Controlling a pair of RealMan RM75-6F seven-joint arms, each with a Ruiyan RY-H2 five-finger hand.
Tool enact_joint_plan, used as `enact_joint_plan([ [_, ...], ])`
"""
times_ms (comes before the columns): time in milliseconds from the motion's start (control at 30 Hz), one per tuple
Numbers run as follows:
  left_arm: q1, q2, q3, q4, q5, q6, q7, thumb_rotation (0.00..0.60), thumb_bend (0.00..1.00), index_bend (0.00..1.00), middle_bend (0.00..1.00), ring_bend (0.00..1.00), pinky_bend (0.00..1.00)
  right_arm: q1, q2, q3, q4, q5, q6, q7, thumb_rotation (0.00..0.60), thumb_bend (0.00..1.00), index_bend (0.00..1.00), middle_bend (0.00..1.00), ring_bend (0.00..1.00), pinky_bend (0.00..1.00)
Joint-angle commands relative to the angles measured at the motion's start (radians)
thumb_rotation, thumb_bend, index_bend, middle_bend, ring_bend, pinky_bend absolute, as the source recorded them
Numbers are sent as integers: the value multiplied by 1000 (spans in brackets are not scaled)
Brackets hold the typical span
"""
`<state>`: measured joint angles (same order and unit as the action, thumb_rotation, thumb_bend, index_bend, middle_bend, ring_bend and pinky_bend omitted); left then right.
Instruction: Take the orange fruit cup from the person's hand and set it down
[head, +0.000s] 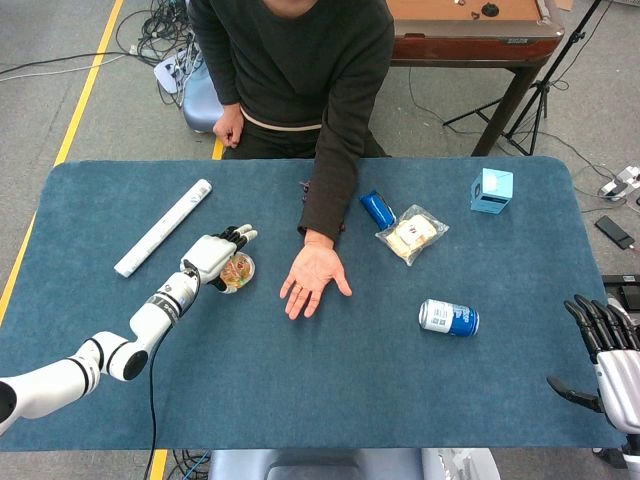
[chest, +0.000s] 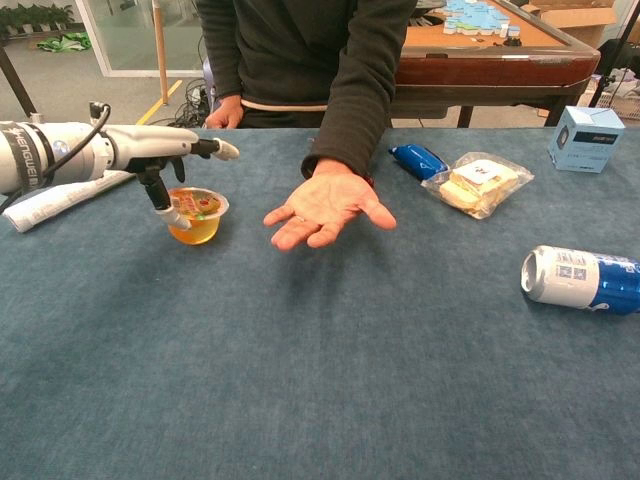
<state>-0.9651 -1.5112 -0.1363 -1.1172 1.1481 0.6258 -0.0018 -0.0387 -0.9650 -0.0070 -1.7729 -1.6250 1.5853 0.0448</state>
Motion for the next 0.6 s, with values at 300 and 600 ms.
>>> enact_joint_plan([
  [300,86,139,-32,-177,-44,135,32,600,138,0,0,13,168,1,0,0,7,-5,2,11,600,66,16,44,0,57],
  [600,213,273,-5,-367,-67,331,153,600,138,0,0,13,168,2,-5,2,17,-5,2,0,600,67,16,44,0,57],
])
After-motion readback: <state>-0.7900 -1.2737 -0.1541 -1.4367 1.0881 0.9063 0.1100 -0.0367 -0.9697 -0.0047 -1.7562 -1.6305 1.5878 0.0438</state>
